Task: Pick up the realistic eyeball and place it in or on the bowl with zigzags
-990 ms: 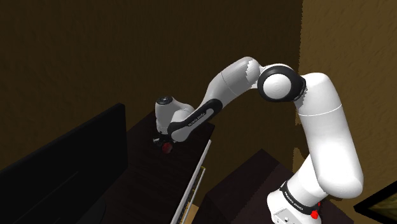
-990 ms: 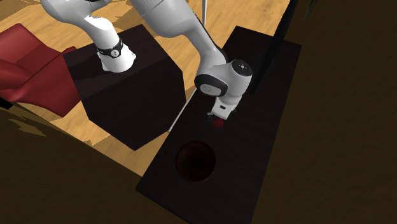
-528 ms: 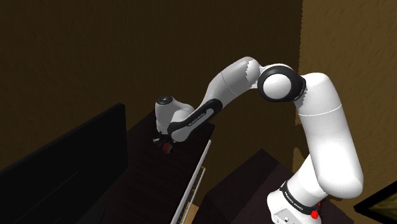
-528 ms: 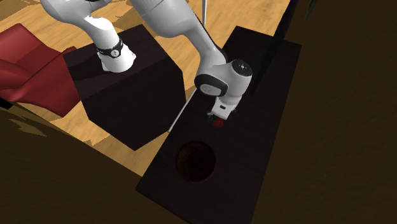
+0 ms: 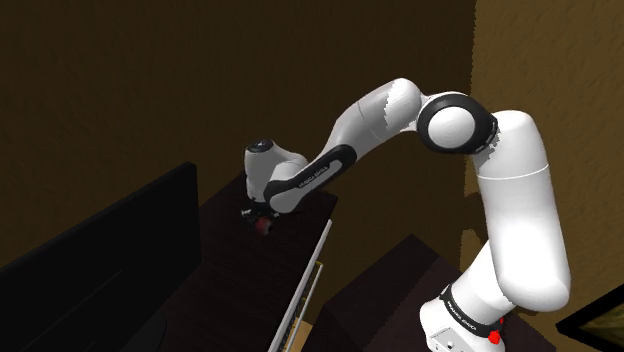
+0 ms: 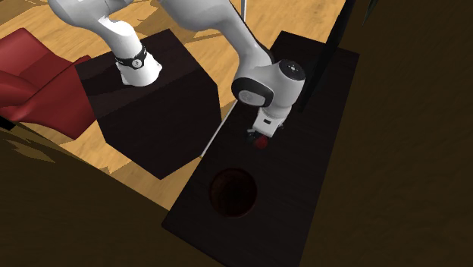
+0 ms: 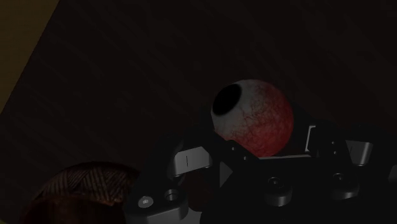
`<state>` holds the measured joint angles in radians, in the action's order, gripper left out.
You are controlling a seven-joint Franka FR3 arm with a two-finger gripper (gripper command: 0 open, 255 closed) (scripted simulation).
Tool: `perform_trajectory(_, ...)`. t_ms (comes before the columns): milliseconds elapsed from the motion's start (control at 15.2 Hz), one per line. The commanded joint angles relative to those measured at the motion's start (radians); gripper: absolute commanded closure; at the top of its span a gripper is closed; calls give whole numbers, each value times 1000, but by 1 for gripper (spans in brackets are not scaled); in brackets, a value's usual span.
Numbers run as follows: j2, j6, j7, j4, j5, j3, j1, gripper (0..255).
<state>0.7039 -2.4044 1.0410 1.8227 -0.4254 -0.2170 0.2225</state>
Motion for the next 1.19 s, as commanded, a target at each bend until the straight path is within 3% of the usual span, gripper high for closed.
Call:
perform_trajectory(0, -23, 15, -7, 7, 7, -6, -5, 255)
perform_trajectory(1122, -191, 159, -65, 25, 75, -55, -37, 255)
